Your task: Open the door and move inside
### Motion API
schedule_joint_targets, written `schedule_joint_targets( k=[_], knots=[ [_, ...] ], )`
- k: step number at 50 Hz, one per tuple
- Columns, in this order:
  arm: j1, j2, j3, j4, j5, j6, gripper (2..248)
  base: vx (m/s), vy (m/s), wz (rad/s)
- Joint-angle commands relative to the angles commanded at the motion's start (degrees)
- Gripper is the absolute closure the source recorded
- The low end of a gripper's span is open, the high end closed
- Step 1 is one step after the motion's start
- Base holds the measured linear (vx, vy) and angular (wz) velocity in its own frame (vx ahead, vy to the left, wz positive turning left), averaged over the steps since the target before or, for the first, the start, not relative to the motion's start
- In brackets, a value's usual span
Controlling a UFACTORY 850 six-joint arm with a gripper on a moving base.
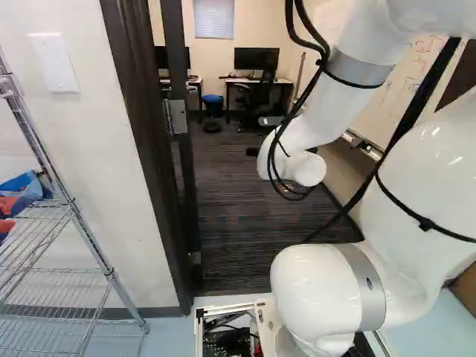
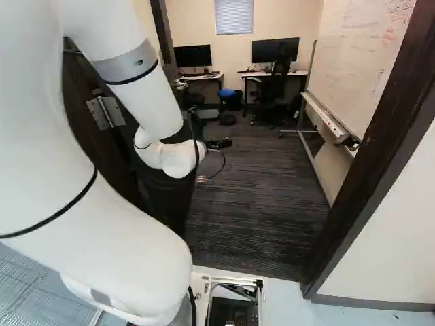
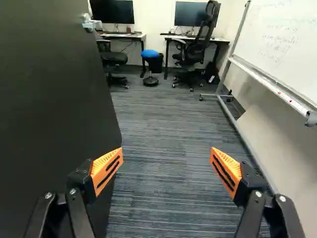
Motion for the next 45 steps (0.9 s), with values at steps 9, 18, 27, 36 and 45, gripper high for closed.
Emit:
schedule_joint_targets(
  k=[9,18,27,36,45],
  knots=[
    [1.3,2.5,3.1,1.1,0.6,0.0,3,0.0,0.0,0.0],
    [2.5,4.6,5.6,2.0,1.1,0.0,3,0.0,0.0,0.0],
    [3.4,6.3,7.7,2.7,1.5,0.0,3,0.0,0.0,0.0],
    [4.0,7.5,9.2,3.2,1.8,0.0,3,0.0,0.0,0.0],
    [4.4,8.4,10.2,3.5,1.9,0.0,3,0.0,0.0,0.0]
  ],
)
